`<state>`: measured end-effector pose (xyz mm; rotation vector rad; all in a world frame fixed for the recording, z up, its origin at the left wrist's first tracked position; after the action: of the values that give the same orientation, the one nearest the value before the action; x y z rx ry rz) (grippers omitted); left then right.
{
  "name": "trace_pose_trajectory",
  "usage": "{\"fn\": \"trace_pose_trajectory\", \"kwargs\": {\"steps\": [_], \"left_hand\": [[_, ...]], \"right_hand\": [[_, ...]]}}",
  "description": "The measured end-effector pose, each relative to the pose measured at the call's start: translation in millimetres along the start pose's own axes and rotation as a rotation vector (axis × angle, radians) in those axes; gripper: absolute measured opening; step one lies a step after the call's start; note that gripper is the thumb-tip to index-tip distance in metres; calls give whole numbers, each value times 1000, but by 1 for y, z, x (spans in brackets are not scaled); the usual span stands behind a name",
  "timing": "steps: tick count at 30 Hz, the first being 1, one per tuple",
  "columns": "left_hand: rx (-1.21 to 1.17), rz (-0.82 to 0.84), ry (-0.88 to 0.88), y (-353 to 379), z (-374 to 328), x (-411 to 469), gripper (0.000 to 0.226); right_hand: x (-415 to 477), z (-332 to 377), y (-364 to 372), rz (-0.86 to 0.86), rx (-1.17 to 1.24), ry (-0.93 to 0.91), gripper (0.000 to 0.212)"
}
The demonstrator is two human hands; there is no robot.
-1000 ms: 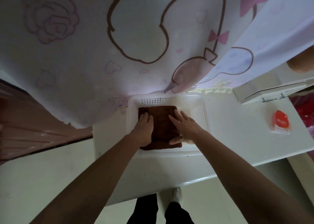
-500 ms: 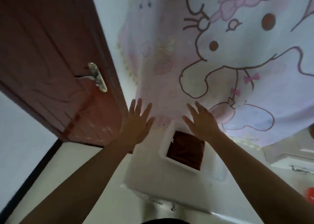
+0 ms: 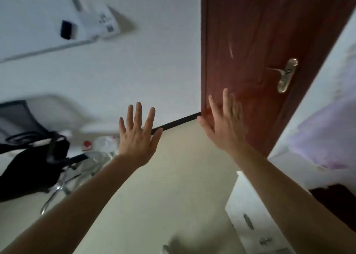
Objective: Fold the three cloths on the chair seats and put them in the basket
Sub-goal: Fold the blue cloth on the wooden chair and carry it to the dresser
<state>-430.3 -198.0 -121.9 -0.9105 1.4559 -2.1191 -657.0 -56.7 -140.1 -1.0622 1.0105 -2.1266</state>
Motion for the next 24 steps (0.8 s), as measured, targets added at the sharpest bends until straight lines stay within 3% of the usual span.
{"fn": "trace_pose_trajectory", "kwargs": {"steps": [6, 11, 18, 24], "left_hand": [[96, 22, -344, -16, 166, -113, 67], [176, -45, -653, -55, 313, -255, 64], [261, -31, -1083, -95, 491, -509, 67], [364, 42, -1355, -128, 574, -690, 68]], "right_hand": [[7, 191, 64, 154, 126, -276, 79], [-34, 406, 106, 221, 294, -526, 80], [-189, 716, 172, 373, 493, -881, 81], [-331, 900, 200, 526, 607, -1092, 80]]}}
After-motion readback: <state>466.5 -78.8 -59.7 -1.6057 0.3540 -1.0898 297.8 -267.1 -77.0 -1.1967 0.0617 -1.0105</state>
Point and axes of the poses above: each hand's wrist, its own x-axis towards the middle knuckle, its own y-axis out of the palm, z = x × y, the point moved 2 cm from there along x, towards the middle knuckle, and after that the axes turned 15 degrees about x, right-handed, at the moved point
